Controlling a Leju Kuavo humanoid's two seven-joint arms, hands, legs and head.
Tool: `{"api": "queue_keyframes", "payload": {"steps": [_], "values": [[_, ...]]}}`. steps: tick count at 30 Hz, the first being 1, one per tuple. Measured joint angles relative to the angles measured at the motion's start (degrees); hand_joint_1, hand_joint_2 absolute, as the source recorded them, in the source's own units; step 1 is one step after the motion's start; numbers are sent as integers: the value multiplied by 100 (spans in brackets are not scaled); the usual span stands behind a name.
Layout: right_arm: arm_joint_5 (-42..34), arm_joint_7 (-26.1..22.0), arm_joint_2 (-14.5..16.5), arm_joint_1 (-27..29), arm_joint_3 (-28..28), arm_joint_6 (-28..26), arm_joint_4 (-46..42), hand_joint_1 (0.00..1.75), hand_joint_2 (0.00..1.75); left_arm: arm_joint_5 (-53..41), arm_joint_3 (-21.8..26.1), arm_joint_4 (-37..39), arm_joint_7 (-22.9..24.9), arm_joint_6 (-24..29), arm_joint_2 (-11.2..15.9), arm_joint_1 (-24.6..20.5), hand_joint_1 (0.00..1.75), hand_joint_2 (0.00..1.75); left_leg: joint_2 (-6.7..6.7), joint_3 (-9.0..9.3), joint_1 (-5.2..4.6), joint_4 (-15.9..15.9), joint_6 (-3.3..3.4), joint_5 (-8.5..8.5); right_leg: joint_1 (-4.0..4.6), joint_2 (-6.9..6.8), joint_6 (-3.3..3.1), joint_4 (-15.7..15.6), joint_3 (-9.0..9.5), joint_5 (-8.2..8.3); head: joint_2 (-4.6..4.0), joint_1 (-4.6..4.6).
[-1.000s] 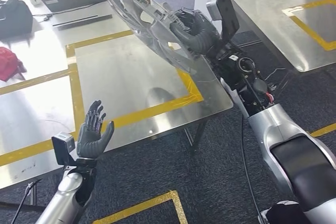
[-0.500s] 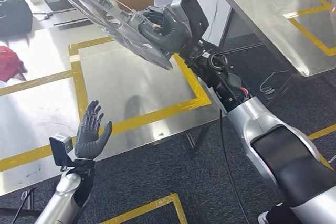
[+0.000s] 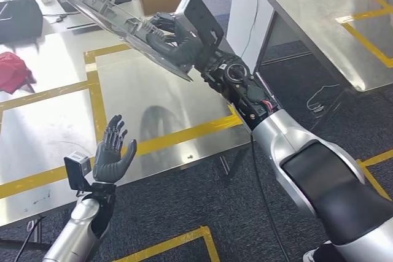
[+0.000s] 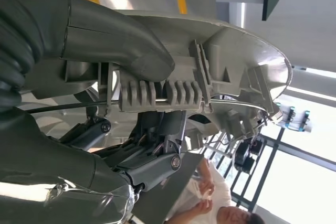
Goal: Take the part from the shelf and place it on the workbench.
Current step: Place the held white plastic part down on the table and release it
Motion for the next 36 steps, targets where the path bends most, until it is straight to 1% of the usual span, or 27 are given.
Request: {"api": "queue_keyframes", "payload": {"steps": [4, 10, 17, 22, 26, 30, 36], "values": [[44, -34, 138, -41, 50, -10, 212, 175, 175, 0, -1, 58, -5, 0, -23, -29, 0, 175, 1, 6, 14, -8, -3, 5, 14, 0, -1, 4, -1, -1, 0, -32], [71, -49, 243, -138, 123, -32, 473, 175, 175, 0, -11, 152, -20, 0, -30, -66, 0, 175, 2, 7, 23, -13, -4, 6, 19, 1, -2, 5, -3, -1, 0, -56], [435, -182, 416, -239, 226, -287, 824, 175, 175, 8, -81, 246, -89, -1, -42, -105, 0, 175, 3, 7, 23, -15, -4, 5, 19, 1, -4, 5, -3, -3, 0, -68], [588, -250, 483, -239, 292, -467, 1014, 175, 175, 15, -89, 267, -131, -16, -46, -106, 0, 175, 2, 7, 23, -14, -4, 6, 19, 0, -5, 5, -3, -3, 0, -68], [904, -315, 531, -239, 343, -767, 1141, 175, 175, 37, -94, 280, -158, -43, -56, -111, 0, 175, 2, 8, 23, -14, -4, 6, 19, 1, -5, 5, -2, -3, 0, -70], [1461, -371, 634, -200, 468, -1167, 1286, 175, 175, 54, -122, 304, -202, -39, -95, -143, 0, 175, 4, 8, 23, -14, -4, 6, 19, 3, -5, 5, -3, -3, 0, -71], [1933, -331, 764, 31, 686, -1258, 1505, 175, 175, 90, -153, 324, -243, -8, -128, -166, 0, 175, 6, 9, 24, -15, -4, 5, 19, 3, -7, 5, -4, -4, 0, -78]]}}
